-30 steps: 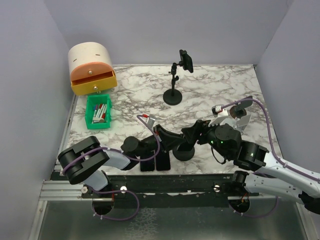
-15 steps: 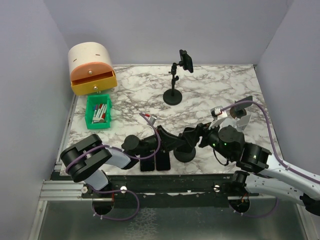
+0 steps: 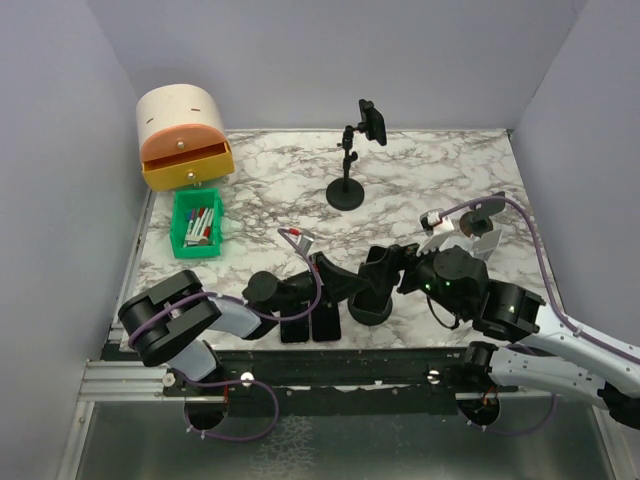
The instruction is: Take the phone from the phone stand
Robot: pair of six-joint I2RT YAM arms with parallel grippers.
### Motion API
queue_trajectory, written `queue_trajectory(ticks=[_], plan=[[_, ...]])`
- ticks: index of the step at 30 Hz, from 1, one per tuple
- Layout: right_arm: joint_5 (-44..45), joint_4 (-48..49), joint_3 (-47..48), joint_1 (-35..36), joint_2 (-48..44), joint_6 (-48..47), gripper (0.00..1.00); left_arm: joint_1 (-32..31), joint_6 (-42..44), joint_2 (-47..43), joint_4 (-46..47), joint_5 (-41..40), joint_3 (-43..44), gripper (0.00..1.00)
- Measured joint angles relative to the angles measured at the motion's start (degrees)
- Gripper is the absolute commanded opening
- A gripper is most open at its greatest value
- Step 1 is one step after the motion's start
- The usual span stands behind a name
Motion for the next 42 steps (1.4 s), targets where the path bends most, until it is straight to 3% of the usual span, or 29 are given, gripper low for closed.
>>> queue_trajectory(ticks=[22,42], plan=[[8.4,-21.9,16.5,0.1,12.5,11.2,1.0,-13.5,22.8,-0.2,0.0,-25.5,-0.2,0.0],[11.1,-18.8,16.7,0.1,16.1,8.9,0.91,-13.9,24.1,1.0,0.1,-27.7,0.6,0.0]])
